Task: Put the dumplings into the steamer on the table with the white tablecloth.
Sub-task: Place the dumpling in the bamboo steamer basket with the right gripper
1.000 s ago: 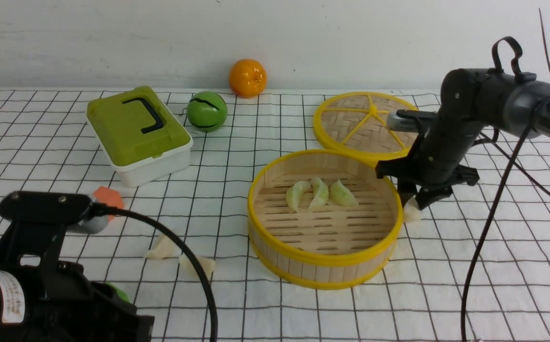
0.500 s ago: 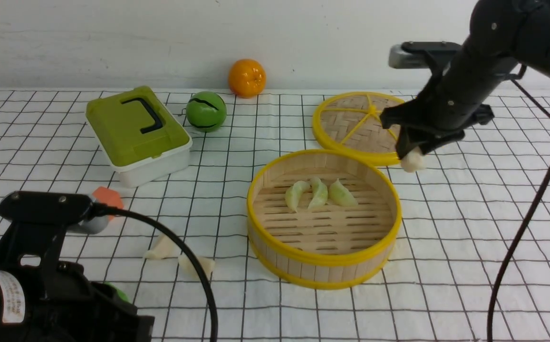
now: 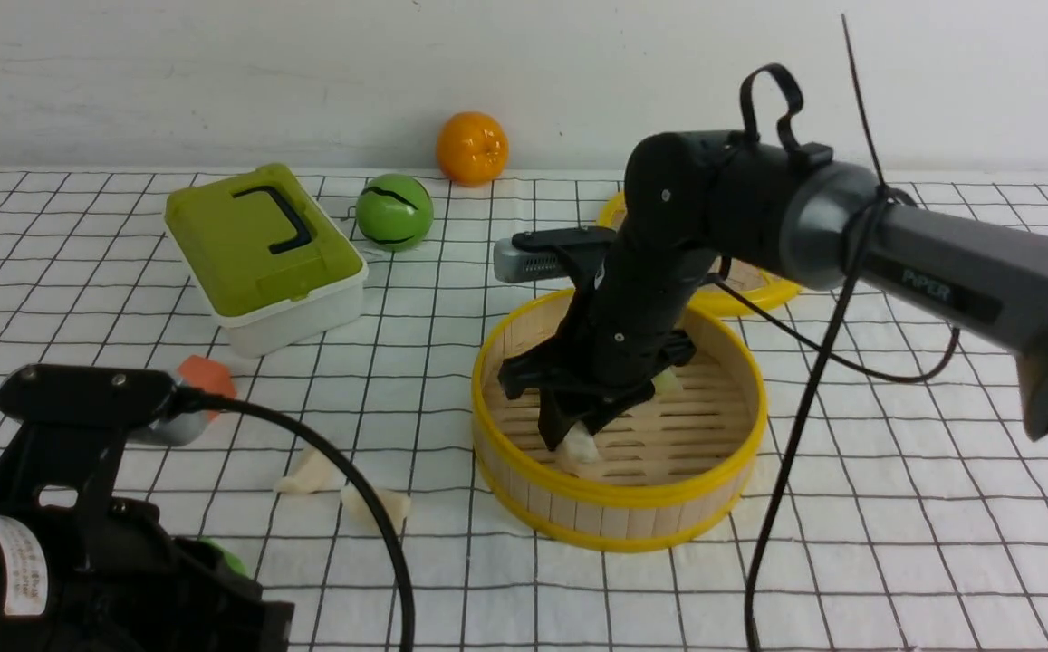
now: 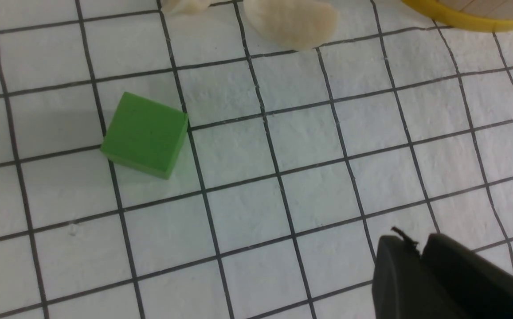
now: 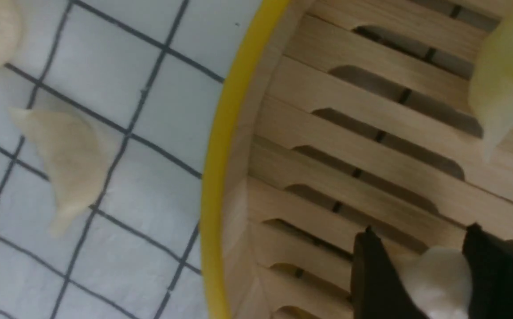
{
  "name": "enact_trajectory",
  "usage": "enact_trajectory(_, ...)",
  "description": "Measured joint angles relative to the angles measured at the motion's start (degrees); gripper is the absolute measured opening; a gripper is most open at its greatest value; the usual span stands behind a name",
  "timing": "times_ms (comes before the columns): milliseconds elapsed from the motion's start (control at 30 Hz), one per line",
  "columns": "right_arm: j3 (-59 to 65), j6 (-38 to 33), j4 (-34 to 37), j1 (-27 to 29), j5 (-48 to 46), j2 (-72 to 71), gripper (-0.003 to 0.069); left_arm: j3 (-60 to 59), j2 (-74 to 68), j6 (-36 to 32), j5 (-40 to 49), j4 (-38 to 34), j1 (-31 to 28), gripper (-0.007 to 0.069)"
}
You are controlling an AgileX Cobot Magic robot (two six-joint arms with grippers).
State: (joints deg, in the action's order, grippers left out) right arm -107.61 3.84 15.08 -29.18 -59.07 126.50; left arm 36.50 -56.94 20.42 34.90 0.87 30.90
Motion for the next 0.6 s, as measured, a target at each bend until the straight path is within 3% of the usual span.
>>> enact_trajectory(300, 0.0, 5.82, -3.85, 0.0, -0.16, 0.3, 0.027, 0.0, 0.0, 0.0, -0.05, -0.52, 0.0, 0.0074)
enact_trajectory(367, 0.0, 5.98, -3.18, 0.0, -0.18, 0.3, 0.0305, 0.0, 0.0, 0.0, -0.39, -0.52, 0.0, 0.0074)
enact_trajectory(500, 0.0, 5.4, -2.27, 0.0, 0.02, -1.19, 0.0467, 3.98, -2.42, 2.47, 2.33, 1.87, 0.0, 0.0064)
enact_trajectory(600, 0.0, 3.02, -2.15, 0.0, 0.08, -4.2, 0.0517, 9.16, -6.88, 4.44, 5.4, 3.6, 0.0, 0.0045)
